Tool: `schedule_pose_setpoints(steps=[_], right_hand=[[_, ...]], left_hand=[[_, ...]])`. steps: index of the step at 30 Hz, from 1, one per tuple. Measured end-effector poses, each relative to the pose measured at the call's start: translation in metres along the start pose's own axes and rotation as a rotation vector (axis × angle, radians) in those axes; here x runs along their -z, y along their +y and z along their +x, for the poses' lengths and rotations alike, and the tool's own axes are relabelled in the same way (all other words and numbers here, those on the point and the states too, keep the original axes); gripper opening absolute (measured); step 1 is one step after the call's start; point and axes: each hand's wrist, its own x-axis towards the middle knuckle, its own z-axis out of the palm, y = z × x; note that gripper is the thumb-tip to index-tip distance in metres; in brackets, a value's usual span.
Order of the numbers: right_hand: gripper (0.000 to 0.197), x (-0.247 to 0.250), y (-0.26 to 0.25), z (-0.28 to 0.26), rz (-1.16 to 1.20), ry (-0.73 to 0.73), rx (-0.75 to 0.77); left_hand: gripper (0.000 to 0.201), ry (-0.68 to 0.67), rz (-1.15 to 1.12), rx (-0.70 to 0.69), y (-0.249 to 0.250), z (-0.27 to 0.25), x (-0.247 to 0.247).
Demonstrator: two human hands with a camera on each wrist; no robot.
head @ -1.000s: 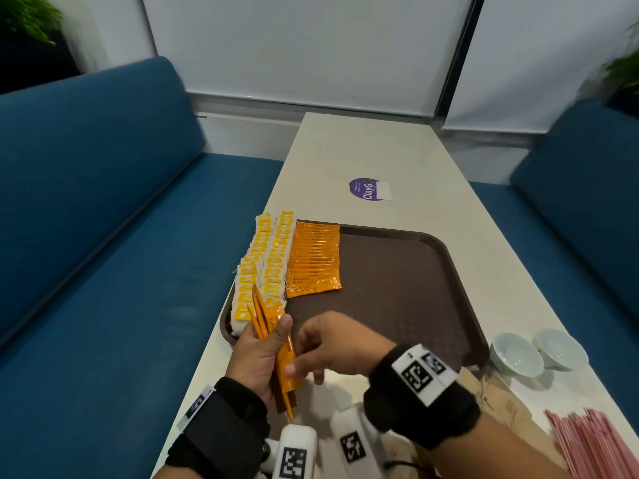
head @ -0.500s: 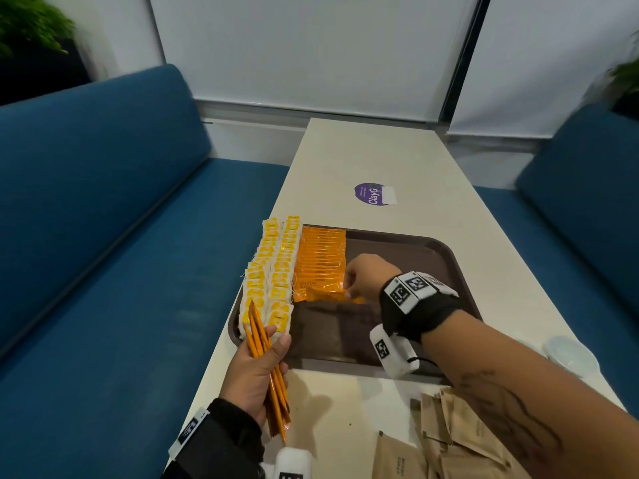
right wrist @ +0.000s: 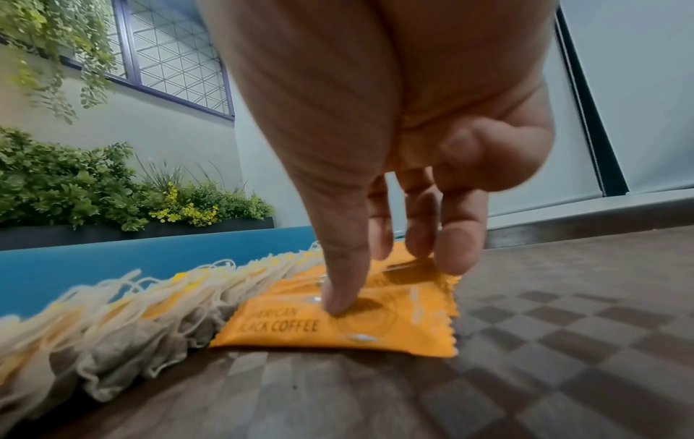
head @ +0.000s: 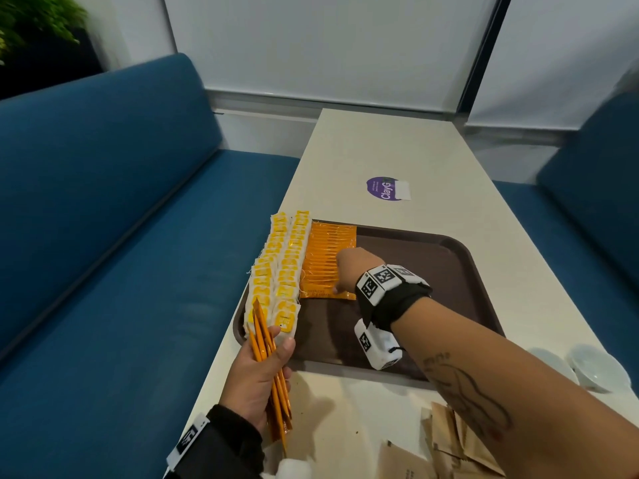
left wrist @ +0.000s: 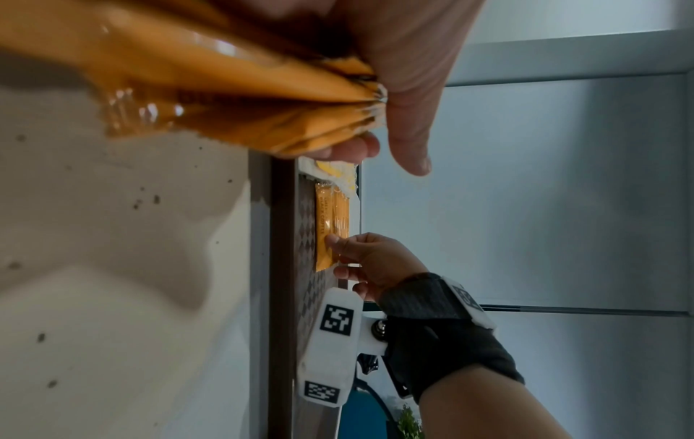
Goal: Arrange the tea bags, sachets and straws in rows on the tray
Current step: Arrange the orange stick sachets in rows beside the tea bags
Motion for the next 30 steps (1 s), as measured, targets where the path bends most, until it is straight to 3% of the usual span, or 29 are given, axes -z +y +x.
schedule_pose_setpoints(steps=[4, 7, 17, 23, 27, 30], right_hand=[[0.059, -0.001, 0.001, -0.001, 0.048, 0.015, -0.037], [0.062, -0.001, -0.001, -0.002, 0.064, 0.008, -0.031], [0.026, -0.003, -0.024, -0.009, -0.159, -0.034, 0.122], [0.02, -0.004, -0.028, -0.008, -0.214, -0.023, 0.119], [0.01, -0.002, -0.03, -0.011, -0.198, -0.034, 0.101], [0.027, -0.002, -0.031, -0.013, -0.201, -0.018, 0.089]], left_hand=[[0.029, -0.002, 0.003, 0.003, 0.0, 0.0, -0.003], [0.029, -0.013, -0.019, 0.022, 0.0, -0.001, -0.005], [0.025, -0.042, -0.019, 0.026, 0.001, -0.002, -0.002], [0.038, -0.055, -0.027, 0.017, 0.002, -0.004, 0.0], [0.032, -0.055, -0.022, 0.015, 0.001, -0.003, 0.002], [0.026, -0.063, -0.025, 0.022, 0.001, -0.003, 0.0]])
